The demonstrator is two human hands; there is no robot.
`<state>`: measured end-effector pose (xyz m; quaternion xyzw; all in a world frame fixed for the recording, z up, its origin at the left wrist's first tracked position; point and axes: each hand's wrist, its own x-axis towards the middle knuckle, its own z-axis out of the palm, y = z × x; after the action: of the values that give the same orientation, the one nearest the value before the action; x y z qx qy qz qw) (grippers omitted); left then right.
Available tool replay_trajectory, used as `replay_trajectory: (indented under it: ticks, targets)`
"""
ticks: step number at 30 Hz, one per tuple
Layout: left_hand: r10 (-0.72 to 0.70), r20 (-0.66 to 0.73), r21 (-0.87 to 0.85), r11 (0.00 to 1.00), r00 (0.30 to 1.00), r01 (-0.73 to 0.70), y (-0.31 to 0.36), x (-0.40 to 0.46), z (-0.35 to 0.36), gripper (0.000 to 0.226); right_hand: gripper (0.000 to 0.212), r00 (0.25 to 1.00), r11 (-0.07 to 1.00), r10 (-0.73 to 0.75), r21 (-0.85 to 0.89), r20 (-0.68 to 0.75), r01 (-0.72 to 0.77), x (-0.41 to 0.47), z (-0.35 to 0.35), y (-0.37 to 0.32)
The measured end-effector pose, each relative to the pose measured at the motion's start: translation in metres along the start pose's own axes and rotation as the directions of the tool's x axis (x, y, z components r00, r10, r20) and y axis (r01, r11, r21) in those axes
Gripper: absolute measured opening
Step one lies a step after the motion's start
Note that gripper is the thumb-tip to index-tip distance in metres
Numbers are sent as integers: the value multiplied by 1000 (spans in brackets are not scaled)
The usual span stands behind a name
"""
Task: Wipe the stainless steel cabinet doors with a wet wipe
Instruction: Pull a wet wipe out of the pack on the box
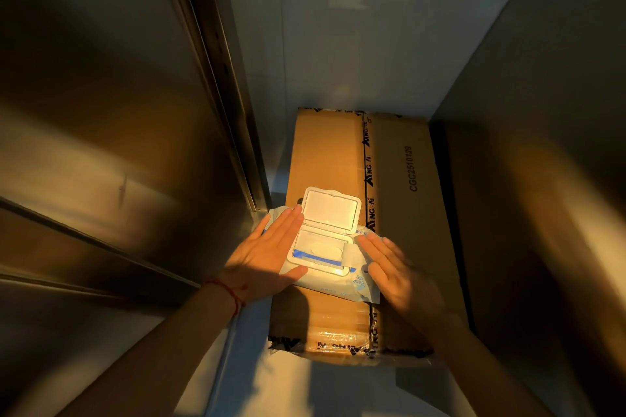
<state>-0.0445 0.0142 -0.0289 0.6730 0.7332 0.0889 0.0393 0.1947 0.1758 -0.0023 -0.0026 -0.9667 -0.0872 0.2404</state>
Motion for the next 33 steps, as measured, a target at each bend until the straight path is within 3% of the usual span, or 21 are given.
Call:
replay_trajectory:
  ticks: [15,21,25,28,29,33]
  targets:
    - [-65,103,-47,996,993,70,13,6,-16,89,22,996,996,-78,50,42,76,3,1,13]
    - [-40,126,-41,998,991,46,4,0,-10,81,46,991,996,-61,67,119,53,1,-1,13]
    - [-53,140,-105,992,989,68,9,3,-16,83,20,996,998,-58,40,71,55,-3,-4,12]
    - [-78,152,-114,989,985,96,12,5,-20,87,16,997,999,-36,-23,73,37,-9,-6,13]
    - [-83,166,-105,989,983,101,13,6,-22,87,19,996,998,-30,-47,81,34,-11,-6,13]
    - [-101,199,-124,984,975,127,14,8,-23,91,62,971,999,29,-49,239,-18,-15,-13,12]
